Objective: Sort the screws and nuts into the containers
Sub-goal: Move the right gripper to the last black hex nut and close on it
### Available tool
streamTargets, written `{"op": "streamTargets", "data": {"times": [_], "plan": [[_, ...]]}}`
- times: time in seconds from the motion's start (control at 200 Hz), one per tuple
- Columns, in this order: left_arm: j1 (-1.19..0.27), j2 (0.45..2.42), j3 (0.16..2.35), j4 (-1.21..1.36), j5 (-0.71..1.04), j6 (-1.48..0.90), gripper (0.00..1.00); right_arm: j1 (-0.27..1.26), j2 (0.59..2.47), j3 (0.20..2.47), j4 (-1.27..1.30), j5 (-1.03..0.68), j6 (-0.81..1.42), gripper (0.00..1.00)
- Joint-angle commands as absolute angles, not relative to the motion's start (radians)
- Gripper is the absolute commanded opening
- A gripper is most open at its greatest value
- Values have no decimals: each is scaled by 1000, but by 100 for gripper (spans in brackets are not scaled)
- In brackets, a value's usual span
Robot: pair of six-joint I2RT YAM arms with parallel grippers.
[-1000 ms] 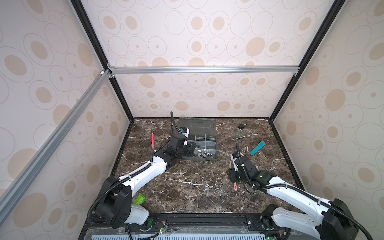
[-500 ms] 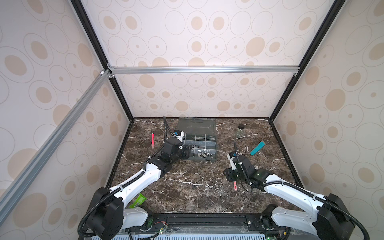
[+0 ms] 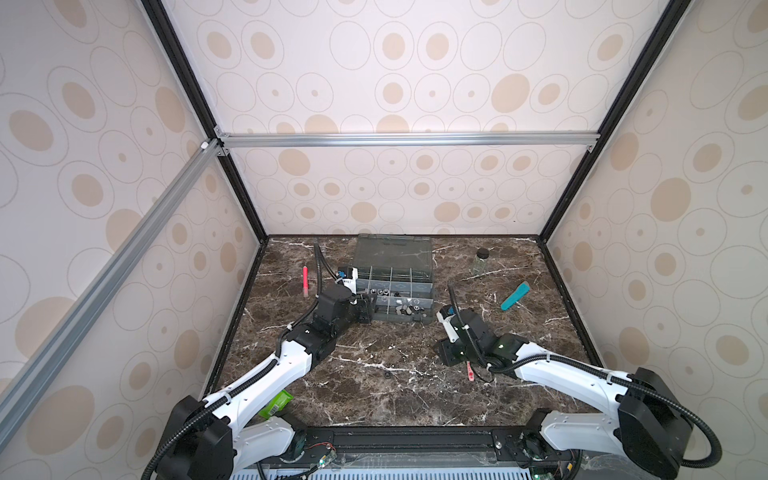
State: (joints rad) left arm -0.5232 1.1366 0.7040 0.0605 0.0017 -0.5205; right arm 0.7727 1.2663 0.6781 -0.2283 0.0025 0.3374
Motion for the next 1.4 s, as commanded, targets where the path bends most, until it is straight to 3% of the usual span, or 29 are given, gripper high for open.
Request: {"op": "streamTargets", "data": {"times": [0.0, 0.545, 1.095, 1.395], "plan": [[-511, 1100, 685, 101, -18, -550, 52, 822, 1326, 742, -215, -20, 287, 48], [-498, 987, 614, 76, -64, -555, 53, 1071, 1714, 1031, -272, -50, 174, 48], [-492, 963, 590, 75, -75, -567, 55, 1136, 1853, 1129, -376, 10, 128, 48], [-492, 957, 584, 74, -74, -568, 55, 1142, 1893, 1155, -395, 74, 157, 40]]}}
